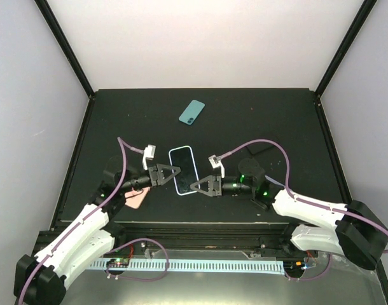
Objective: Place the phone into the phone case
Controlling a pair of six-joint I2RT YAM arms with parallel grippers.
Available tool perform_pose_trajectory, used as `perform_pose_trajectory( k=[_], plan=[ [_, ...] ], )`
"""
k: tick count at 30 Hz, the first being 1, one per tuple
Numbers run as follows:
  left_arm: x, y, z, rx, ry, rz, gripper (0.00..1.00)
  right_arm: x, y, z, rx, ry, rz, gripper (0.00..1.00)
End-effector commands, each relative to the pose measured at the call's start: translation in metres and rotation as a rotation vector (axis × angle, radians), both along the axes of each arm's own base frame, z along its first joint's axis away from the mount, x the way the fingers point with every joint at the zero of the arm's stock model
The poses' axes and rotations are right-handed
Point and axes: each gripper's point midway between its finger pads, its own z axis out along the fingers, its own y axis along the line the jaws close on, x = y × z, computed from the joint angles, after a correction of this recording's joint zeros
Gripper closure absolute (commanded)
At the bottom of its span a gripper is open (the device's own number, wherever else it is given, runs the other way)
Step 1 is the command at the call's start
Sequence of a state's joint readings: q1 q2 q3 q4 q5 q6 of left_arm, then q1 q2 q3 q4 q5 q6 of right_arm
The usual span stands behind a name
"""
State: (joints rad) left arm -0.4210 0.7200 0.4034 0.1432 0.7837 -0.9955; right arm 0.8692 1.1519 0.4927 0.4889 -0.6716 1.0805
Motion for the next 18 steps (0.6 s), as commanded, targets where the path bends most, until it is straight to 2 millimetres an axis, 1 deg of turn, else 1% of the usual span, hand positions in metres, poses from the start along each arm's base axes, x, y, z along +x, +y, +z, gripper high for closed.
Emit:
perform_pose_trajectory(
  k=[1,3,5,7,8,10,11,12,18],
  plan=[
    [0.010,0.006,0.003,0.039,-0.025,0.069,0.60,0.010,0.000,0.007,0.015,-0.021,-0.055,0.99],
    [0.012,0.008,-0.002,0.059,-0.016,0.086,0.47,0.013,-0.001,0.005,0.004,-0.020,-0.075,0.99],
    [0.013,0.011,-0.008,0.082,-0.003,0.105,0.33,0.018,-0.001,-0.002,-0.022,-0.018,-0.099,0.99],
    [0.016,0.014,-0.014,0.107,0.010,0.130,0.23,0.023,-0.001,-0.008,-0.046,-0.010,-0.115,0.99],
    [0.017,0.017,-0.020,0.128,0.026,0.149,0.18,0.025,-0.001,-0.012,-0.055,-0.004,-0.121,0.99],
    [0.020,0.024,-0.031,0.169,0.049,0.193,0.05,0.031,-0.001,-0.019,-0.074,0.011,-0.131,0.99],
    [0.023,0.029,-0.037,0.198,0.056,0.227,0.01,0.035,-0.001,-0.023,-0.084,0.018,-0.138,0.99],
    [0.025,0.034,-0.043,0.225,0.070,0.248,0.01,0.039,-0.001,-0.029,-0.098,0.026,-0.147,0.99],
    [0.034,0.064,-0.079,0.383,0.162,0.356,0.01,0.069,-0.003,-0.054,-0.184,0.049,-0.179,0.99]
  ],
)
